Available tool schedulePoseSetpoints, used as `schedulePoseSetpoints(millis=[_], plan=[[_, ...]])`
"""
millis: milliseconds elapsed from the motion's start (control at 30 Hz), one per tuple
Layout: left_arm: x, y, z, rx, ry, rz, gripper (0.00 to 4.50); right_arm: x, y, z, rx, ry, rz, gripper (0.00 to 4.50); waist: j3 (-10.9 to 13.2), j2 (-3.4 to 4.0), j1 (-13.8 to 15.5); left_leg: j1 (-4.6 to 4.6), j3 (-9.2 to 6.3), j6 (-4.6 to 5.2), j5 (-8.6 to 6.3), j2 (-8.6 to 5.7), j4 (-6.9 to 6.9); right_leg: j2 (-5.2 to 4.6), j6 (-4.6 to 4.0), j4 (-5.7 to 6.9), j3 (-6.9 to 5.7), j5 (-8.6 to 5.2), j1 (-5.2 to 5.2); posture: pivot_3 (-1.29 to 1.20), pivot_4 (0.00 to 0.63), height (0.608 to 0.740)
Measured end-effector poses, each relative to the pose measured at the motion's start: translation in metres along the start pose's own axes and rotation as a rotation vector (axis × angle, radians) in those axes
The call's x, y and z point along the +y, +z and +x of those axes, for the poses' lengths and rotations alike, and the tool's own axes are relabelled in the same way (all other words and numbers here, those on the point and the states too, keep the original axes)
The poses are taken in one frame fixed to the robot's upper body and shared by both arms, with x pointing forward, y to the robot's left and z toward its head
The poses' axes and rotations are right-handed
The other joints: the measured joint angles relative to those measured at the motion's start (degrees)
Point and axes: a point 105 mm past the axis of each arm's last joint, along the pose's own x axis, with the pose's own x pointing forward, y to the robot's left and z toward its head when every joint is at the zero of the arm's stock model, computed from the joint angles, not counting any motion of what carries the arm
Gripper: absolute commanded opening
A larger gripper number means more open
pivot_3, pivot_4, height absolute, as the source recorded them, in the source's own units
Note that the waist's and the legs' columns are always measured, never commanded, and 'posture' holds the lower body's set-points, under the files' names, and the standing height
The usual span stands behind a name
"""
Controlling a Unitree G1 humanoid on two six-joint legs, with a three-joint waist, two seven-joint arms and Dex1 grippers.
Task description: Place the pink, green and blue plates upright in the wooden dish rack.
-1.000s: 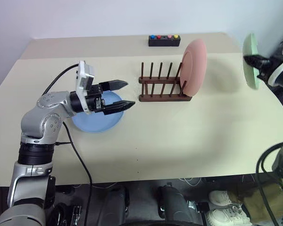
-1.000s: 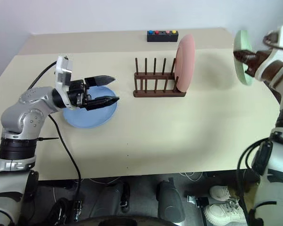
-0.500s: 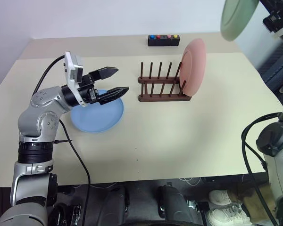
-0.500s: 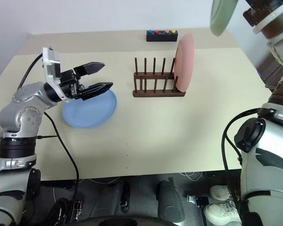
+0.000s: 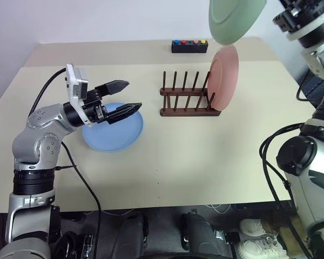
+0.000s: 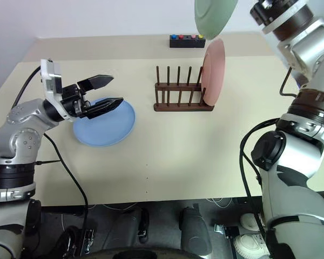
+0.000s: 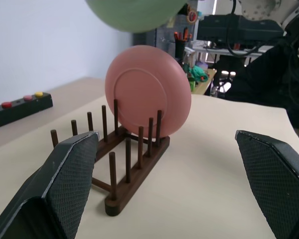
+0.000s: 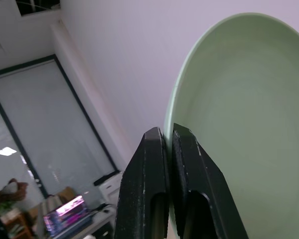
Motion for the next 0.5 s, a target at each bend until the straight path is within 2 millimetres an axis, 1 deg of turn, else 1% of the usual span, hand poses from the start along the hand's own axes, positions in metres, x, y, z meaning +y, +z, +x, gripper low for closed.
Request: schedulePoseSetpoints(millis=[133,267,367,500], plan=[[-0.001,-0.001,0.0,0.004,0.001,-0.006,4.5,-0.007,-0.018,0.0,0.019,-0.01,0.072,0.04,0.0,0.0,-0.1,0.0,0.0,0.0,0.0,0.01,0.0,0.02,0.0,0.03,0.0,0.0,-0.02,0.0,0.15,0.74],[-0.003,0.001,0.001,0.001,-0.007,0.004,4.5,-0.008,-0.032,0.0,0.04,-0.014,0.095,0.04,0.0,0.0,-0.1,0.0,-0.01,0.0,0.0,0.01,0.0,0.02,0.0,0.02,0.0,0.0,-0.02,0.0,0.15,0.74],[-0.003,0.001,0.001,0.001,-0.01,-0.007,4.5,-0.013,-0.046,-0.003,0.06,-0.029,0.12,0.04,0.0,0.0,-0.1,0.0,-0.01,0.0,0.0,0.01,0.0,0.01,0.0,0.02,0.0,0.0,-0.02,0.0,0.15,0.74],[-0.003,0.0,0.001,0.002,-0.011,-0.01,4.5,-0.018,-0.051,-0.005,0.069,-0.051,0.125,0.04,0.0,0.0,-0.1,0.0,-0.01,0.0,0.0,0.0,0.0,0.01,0.0,0.01,0.0,0.0,-0.02,0.0,0.15,0.74]])
